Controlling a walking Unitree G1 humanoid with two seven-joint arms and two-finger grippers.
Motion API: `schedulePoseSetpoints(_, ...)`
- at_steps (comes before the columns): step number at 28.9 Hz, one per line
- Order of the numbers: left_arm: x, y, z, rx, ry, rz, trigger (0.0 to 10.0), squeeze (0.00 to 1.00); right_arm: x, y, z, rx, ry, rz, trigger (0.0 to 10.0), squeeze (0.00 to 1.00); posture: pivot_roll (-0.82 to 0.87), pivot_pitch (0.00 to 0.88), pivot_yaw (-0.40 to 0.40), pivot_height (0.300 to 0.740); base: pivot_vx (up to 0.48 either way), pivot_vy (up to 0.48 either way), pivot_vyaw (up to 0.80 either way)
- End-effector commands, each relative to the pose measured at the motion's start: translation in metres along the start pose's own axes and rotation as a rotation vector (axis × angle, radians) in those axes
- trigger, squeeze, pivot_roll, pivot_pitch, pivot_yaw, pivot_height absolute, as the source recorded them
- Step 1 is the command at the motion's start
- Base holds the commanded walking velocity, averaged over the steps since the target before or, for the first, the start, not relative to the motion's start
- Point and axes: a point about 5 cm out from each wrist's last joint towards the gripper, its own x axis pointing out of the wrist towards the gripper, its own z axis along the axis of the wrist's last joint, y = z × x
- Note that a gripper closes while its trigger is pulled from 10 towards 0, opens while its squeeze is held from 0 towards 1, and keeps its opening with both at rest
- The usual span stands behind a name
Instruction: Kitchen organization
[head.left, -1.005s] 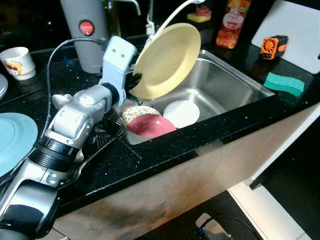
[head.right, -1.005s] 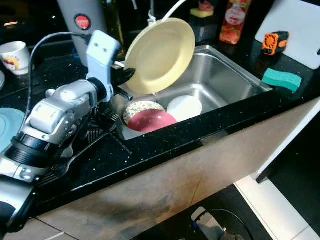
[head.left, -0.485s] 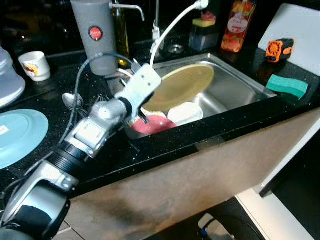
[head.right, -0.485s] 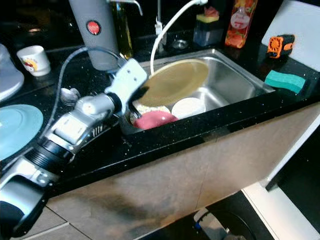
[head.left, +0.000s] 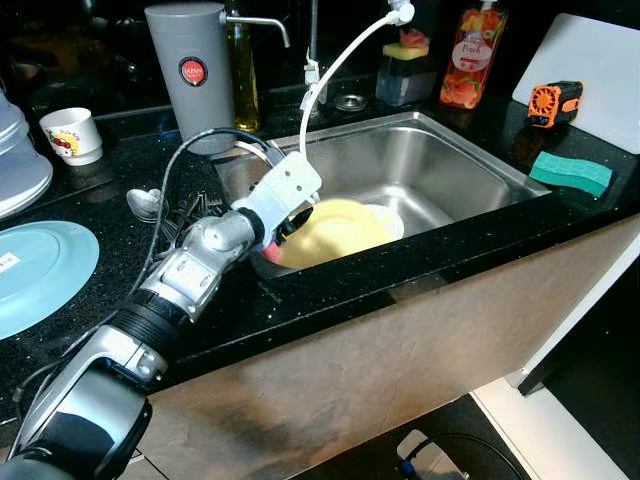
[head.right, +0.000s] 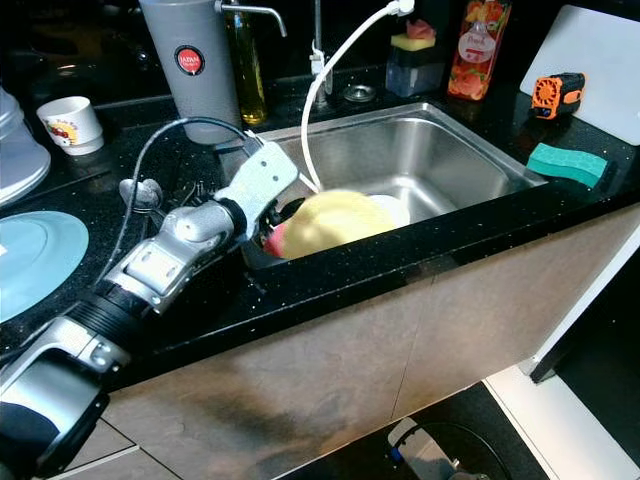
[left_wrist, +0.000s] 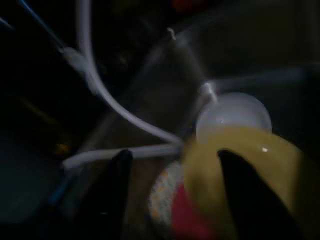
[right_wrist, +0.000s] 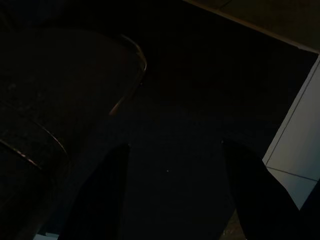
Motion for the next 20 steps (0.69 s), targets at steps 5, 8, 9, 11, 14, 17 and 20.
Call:
schedulePoseSetpoints(5,-0.028,0.042,0.039,-0.323,-0.306,0.052,10.0,0.0,0.001,0.002,0.002,-0.011,-0.008,0.005,10.0,0.0,0.01,0.0,0.03,0.74,0.0,0.0,0.0)
schedulePoseSetpoints(8,-0.045,0.057,0.035,-0.363,-0.347,0.071,10.0,0.0,0.001,0.003,0.002,-0.011,-0.008,0.007,10.0,0.0,0.02,0.0,0.029,0.74,0.0,0.0,0.0)
schedulePoseSetpoints(9,-0.045,0.057,0.035,-0.363,-0.347,0.071,10.0,0.0,0.001,0.003,0.002,-0.011,-0.008,0.007,10.0,0.0,0.02,0.0,0.029,0.74,0.0,0.0,0.0)
schedulePoseSetpoints(11,-0.055,0.066,0.03,-0.375,-0.349,0.098,10.0,0.0,0.001,0.003,0.002,-0.01,-0.01,0.009,10.0,0.0,0.02,0.0,0.026,0.74,0.0,0.0,0.0)
schedulePoseSetpoints(14,-0.092,0.089,0.016,-0.469,-0.396,0.176,10.0,0.0,0.001,0.006,0.004,0.045,-0.038,0.043,10.0,0.0,0.04,0.0,0.02,0.74,0.0,0.0,0.0)
schedulePoseSetpoints(17,-0.111,0.092,0.007,-0.556,-0.426,0.177,10.0,0.0,0.001,0.007,0.004,0.062,-0.048,0.051,10.0,0.0,0.05,0.0,0.017,0.74,0.0,0.0,0.0)
schedulePoseSetpoints(20,-0.123,0.082,0.007,-0.649,-0.469,0.108,10.0,0.0,0.001,0.007,0.004,0.058,-0.044,0.053,10.0,0.0,0.05,0.0,0.013,0.74,0.0,0.0,0.0)
